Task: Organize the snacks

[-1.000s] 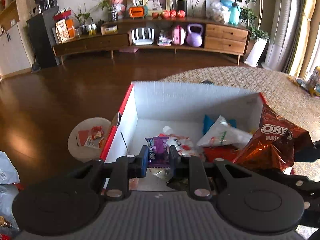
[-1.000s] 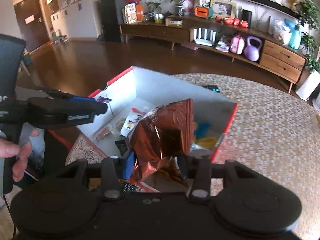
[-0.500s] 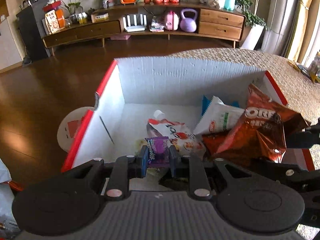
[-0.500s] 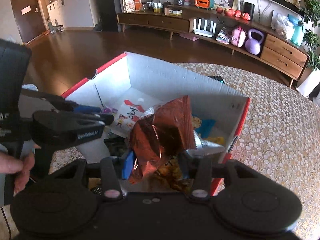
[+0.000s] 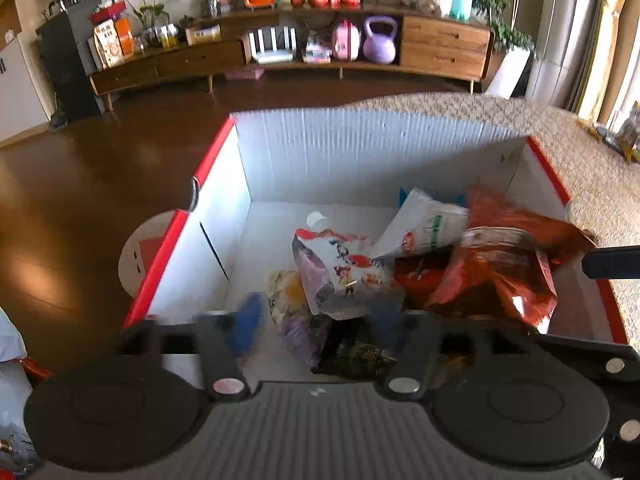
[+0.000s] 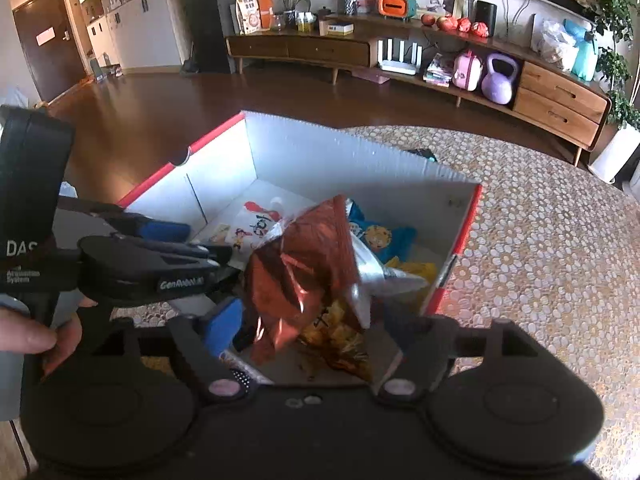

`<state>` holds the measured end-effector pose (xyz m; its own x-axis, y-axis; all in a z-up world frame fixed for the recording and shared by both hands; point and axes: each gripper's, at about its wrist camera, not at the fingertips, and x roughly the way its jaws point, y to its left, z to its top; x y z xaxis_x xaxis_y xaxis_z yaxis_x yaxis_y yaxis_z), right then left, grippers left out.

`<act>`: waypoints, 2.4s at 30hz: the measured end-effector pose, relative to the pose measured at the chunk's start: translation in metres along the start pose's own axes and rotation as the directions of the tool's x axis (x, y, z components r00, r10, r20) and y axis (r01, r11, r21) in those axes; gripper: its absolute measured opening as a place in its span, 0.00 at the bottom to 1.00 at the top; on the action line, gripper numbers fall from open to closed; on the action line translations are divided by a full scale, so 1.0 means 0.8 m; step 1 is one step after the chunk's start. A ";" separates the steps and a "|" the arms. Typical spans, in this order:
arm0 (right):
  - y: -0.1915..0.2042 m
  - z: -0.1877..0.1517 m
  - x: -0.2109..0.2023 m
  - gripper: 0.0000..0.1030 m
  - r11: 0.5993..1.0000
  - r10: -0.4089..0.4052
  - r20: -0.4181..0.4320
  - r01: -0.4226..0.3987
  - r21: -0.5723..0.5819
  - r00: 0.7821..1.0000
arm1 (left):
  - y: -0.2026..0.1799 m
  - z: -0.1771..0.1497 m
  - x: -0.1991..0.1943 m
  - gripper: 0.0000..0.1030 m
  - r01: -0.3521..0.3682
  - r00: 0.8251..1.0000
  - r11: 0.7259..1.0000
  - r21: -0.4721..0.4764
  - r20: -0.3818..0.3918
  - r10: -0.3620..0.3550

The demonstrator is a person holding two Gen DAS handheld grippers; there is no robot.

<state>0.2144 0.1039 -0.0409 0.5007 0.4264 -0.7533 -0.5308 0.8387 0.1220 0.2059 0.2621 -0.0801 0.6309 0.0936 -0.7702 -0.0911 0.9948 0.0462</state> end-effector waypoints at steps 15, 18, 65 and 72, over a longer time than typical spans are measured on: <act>-0.009 -0.015 -0.068 1.00 1.000 0.010 0.107 -0.013 0.025 0.994 | -0.003 -0.009 -0.068 0.74 0.017 0.996 1.000 -0.012 0.086 -0.016; -0.008 -0.019 -0.082 1.00 1.000 0.011 0.134 -0.015 0.026 0.991 | -0.004 -0.011 -0.087 0.74 0.039 0.994 0.999 -0.036 0.106 -0.035; -0.042 -0.111 -0.215 1.00 0.997 -0.069 0.394 0.049 0.063 0.917 | -0.083 -0.060 -0.232 1.00 0.111 0.943 0.993 -0.041 0.321 -0.092; -0.043 -0.114 -0.216 1.00 0.996 -0.073 0.388 0.050 0.070 0.919 | -0.080 -0.064 -0.231 1.00 0.100 0.946 0.994 -0.051 0.315 -0.079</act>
<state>0.0836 -0.0298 0.0259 0.7641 0.4617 -0.4506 -0.4558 0.8806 0.1294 0.0556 0.1790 0.0265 0.8464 0.0229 -0.5321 -0.0671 0.9957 -0.0639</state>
